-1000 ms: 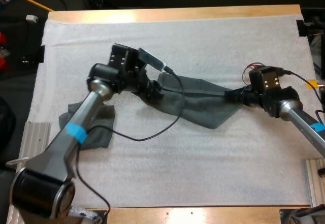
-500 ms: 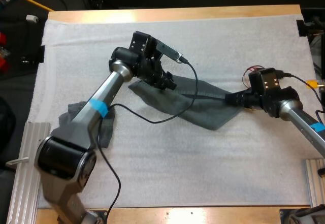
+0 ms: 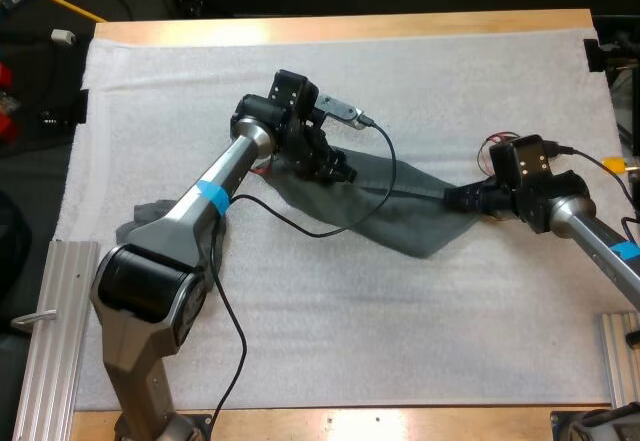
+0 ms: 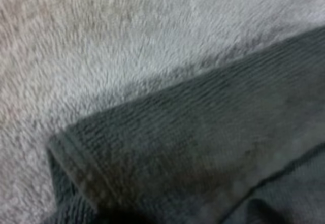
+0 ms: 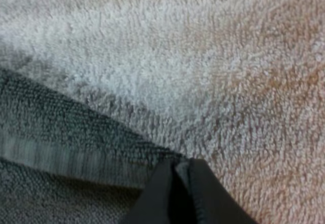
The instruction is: Pick towel from pile, fold and stack
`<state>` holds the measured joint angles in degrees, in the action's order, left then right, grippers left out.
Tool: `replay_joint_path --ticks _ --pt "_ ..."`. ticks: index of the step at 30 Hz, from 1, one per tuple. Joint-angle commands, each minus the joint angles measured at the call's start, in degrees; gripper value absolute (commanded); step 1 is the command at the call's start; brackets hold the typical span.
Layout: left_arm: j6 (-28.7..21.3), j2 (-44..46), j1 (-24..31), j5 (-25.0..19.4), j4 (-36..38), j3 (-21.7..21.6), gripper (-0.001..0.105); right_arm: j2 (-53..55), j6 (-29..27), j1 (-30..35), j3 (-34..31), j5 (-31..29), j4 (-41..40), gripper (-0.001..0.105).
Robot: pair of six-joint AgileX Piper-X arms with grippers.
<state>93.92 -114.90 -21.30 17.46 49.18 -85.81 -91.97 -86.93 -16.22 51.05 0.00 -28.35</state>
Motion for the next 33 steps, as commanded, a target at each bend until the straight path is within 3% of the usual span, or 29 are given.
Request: replay_joint_path --ticks 1,12,20,26,33 --pt "0.89 -0.33 -0.19 0.58 0.09 -0.58 0.042 0.5 -0.71 0.04 0.36 0.0 -0.66 0.0" --pt "0.88 -2.93 -0.33 0.32 0.67 -0.71 0.039 0.5 0.11 0.04 0.36 0.0 -0.69 0.0" --pt "-0.52 -5.18 -1.63 -1.19 3.04 -1.02 0.0 0.5 0.19 0.04 0.36 0.0 -0.69 0.0" --pt "-1.7 -3.33 -4.16 -2.69 3.72 -4.06 0.0 0.5 0.19 0.04 0.36 0.0 -0.78 0.0" --pt "-2.54 5.24 -3.77 -2.69 3.72 -5.45 0.0 4.84 0.19 0.04 0.36 -2.16 -0.05 0.0"
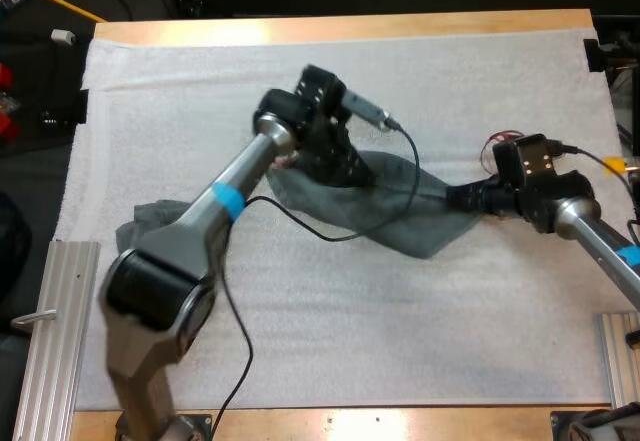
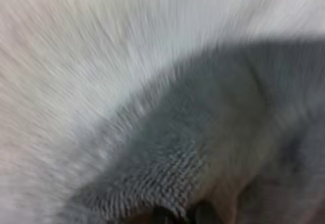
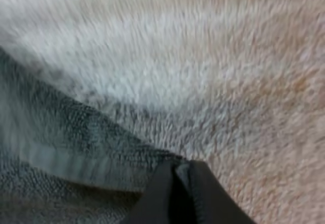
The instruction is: Pick towel from pile, fold and stack
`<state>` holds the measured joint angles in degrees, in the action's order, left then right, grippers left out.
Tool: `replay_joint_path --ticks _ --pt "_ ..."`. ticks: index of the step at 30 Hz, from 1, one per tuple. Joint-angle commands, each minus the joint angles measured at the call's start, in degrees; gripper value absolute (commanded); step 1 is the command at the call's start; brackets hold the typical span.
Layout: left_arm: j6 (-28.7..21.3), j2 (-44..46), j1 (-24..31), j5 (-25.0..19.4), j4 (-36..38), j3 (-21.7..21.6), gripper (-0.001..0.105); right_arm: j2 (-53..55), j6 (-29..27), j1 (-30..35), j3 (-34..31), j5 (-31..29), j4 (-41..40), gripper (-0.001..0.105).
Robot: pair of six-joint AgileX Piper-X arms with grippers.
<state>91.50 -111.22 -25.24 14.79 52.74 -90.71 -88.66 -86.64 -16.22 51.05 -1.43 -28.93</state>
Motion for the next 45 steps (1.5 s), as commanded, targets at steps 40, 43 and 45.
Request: replay_joint_path --ticks 40,43,45 --pt "2.25 44.78 -8.23 -10.49 31.14 0.25 0.0 42.05 4.23 -26.14 18.76 -5.04 -36.55 0.0" --pt "3.3 47.53 -8.6 -10.31 32.41 2.45 0.0 42.62 7.83 -30.02 18.98 -3.81 -40.52 0.0" --pt "3.47 48.97 -8.6 -9.96 32.56 4.92 0.0 42.68 9.17 -31.78 18.98 -3.5 -43.43 0.0"
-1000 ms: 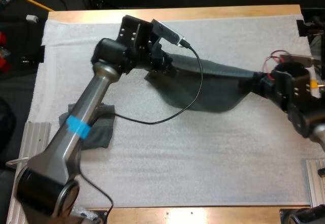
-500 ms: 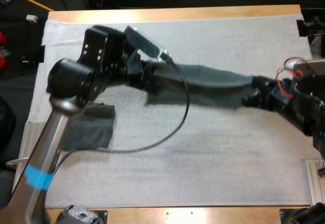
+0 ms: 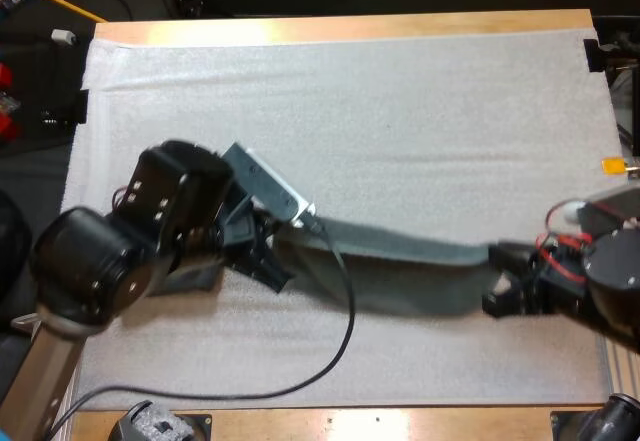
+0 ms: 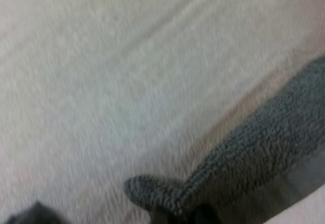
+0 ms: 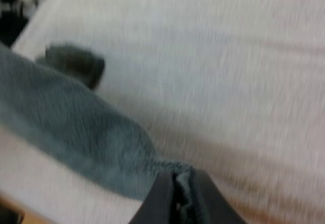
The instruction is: Pick towel from pile, fold and stack
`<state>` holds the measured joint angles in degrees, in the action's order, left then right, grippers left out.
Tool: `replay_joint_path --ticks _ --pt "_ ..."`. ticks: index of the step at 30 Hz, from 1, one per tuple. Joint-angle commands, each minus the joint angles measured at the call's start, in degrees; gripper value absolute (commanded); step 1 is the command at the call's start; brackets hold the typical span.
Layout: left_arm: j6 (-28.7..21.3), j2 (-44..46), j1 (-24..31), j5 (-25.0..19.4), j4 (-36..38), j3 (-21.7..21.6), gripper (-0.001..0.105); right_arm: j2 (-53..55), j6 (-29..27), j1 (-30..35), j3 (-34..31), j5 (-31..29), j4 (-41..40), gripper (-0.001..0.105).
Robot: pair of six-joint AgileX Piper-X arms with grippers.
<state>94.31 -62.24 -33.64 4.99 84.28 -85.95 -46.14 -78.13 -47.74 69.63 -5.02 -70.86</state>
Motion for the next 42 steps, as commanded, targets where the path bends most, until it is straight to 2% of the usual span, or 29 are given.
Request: replay_joint_path --ticks 1,5,8,12,16,21,23,25,31,42 --pt "0.66 0.53 -0.2 -0.16 1.01 1.38 0.0 0.15 1.29 -0.96 0.39 -0.08 -2.35 0.0" --pt "0.55 1.18 -0.2 -0.17 -3.2 9.25 0.0 -1.65 3.5 -2.07 -1.7 -1.61 -2.81 0.0" --pt "0.55 0.87 -0.2 -0.67 -11.47 15.28 0.0 -4.25 3.36 -1.76 -5.44 -3.33 0.77 0.0" --pt "1.01 -1.74 0.27 -3.08 -21.22 20.94 0.0 -9.29 3.23 0.91 -12.12 -9.62 9.45 0.0" --pt "1.01 -7.37 2.99 -3.18 -29.2 24.3 0.0 -15.9 3.33 7.26 -17.09 -6.89 20.97 0.0" --pt "1.01 -14.65 7.41 -2.58 -37.66 24.7 0.0 -22.87 3.47 13.82 -18.12 -5.44 28.86 0.0" --pt "1.01 -16.89 9.16 0.27 -41.17 24.7 0.0 -25.44 3.72 16.01 -18.12 -2.95 32.39 0.0" --pt "1.22 -19.34 10.78 3.65 -44.79 24.7 0.0 -28.05 6.59 18.71 -18.12 -1.17 35.18 0.0" --pt "2.94 -25.45 13.66 6.81 -52.18 24.7 0.0 -32.56 13.04 24.29 -18.12 0.49 40.07 0.0" --pt "4.87 -32.21 15.36 8.87 -59.56 24.7 0.0 -37.83 16.16 27.09 -18.12 1.43 43.9 0.0"
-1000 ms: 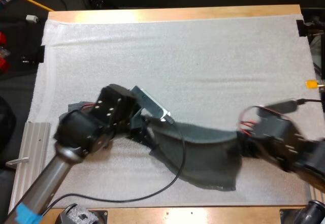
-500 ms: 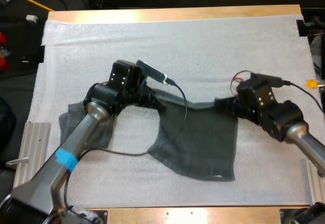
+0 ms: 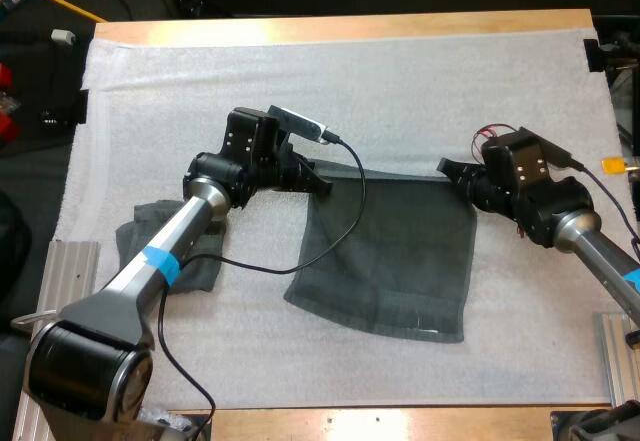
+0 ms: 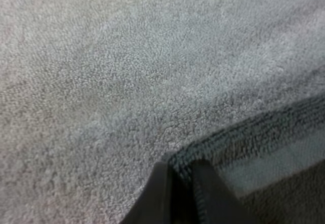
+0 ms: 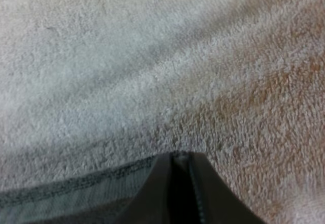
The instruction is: Pick towel from pile, fold and stack
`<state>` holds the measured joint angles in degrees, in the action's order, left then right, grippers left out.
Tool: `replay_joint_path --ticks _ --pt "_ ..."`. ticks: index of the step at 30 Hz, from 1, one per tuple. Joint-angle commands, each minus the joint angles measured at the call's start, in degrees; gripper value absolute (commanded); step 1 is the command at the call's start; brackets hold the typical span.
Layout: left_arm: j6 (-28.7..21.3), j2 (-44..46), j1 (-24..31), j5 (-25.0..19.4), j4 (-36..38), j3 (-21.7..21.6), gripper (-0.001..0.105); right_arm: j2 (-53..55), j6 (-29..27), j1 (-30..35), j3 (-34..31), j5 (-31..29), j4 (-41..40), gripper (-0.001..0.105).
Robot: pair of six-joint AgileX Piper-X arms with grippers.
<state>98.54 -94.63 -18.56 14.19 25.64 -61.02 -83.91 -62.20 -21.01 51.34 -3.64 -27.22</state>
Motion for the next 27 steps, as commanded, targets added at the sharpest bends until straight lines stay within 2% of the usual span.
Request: replay_joint_path --ticks 1,5,8,10,11,13,14,15,17,20,23,27 --pt "0.86 -0.42 0.28 -0.33 -1.72 -0.22 0.0 -0.76 0.83 0.37 0.17 0.05 0.46 0.0" --pt "3.15 -2.41 0.28 -0.21 -4.16 -0.22 0.0 -2.89 0.91 0.37 0.17 0.05 2.55 0.001" --pt "4.52 -3.71 0.28 1.94 -6.32 -0.22 0.006 -4.24 1.2 0.48 0.17 -0.03 5.1 0.016" --pt "5.12 -3.71 0.28 2.05 -7.62 -0.22 0.021 -4.56 1.62 0.83 0.17 -0.02 7.59 0.038" --pt "5.16 -3.59 0.38 2.15 -7.91 -0.38 0.028 -4.56 1.55 0.85 0.17 -0.02 8.12 0.043" --pt "5.16 -3.46 0.74 3.32 -7.49 -1.79 0.049 -4.56 0.13 0.84 0.57 -0.45 9.58 0.057" --pt "5.16 -3.37 0.83 4.38 -7.01 -2.37 0.054 -4.44 -0.09 0.84 0.7 -0.45 10.14 0.06" --pt "5.16 -3.1 1.12 6.38 -6.29 -3.27 0.06 -4.29 -0.14 0.84 0.85 -0.45 10.52 0.062" --pt "5.0 -2.03 1.53 8.88 -5.3 -4.28 0.062 -3.68 -0.3 0.84 1.18 -0.45 10.41 0.062" --pt "4.78 1.1 2.0 9.04 -2.85 -4.65 0.06 -1.34 -3.23 0.84 1.19 0.0 9.52 0.062" --pt "2.54 4.95 2.57 8.73 1.83 -4.65 0.059 2.54 -7.45 0.74 1.19 0.16 6.4 0.062" --pt "-0.16 10.34 2.58 8.67 10.08 -4.65 0.059 9.29 -10.09 0.74 1.19 2.33 -2.17 0.062"
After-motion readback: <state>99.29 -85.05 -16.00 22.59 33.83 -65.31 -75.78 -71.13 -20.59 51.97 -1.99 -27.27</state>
